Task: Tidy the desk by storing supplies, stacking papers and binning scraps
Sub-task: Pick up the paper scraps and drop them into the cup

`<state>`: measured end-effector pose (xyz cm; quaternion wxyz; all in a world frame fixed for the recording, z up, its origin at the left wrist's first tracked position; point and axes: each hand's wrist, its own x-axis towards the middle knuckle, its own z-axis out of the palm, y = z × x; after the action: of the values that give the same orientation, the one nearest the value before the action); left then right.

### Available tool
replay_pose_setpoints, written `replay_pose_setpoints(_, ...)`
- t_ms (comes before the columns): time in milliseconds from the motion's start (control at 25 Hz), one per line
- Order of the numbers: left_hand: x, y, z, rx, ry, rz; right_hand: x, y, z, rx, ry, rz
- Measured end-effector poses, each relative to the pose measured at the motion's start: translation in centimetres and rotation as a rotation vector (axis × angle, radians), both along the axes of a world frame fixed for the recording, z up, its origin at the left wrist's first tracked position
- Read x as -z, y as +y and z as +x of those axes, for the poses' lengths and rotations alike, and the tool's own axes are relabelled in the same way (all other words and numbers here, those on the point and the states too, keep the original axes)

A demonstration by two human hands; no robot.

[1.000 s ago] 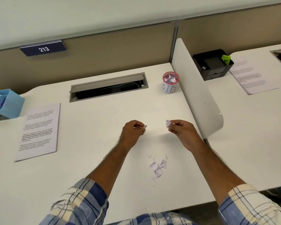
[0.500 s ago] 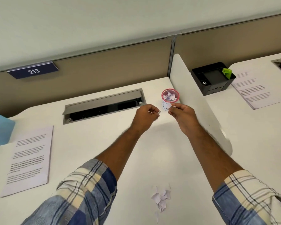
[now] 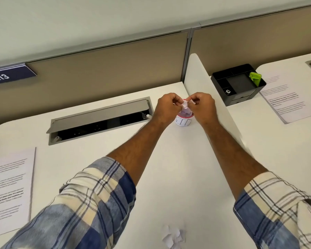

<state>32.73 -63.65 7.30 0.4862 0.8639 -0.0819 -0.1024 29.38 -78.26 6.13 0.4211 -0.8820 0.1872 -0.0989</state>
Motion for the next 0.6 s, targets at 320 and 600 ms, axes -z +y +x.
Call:
replay_pose_setpoints(320, 1.6, -0.7, 1.5, 0.037, -0.030, 0.137, 1.4, -0.6, -0.6, -0.072, 0.087, -0.174)
replay_pose_setpoints(600, 2.7, 4.3, -2.2, -0.072, 0.059, -0.003, 1.7, -0.9, -2.8, -0.011, -0.053, -0.071)
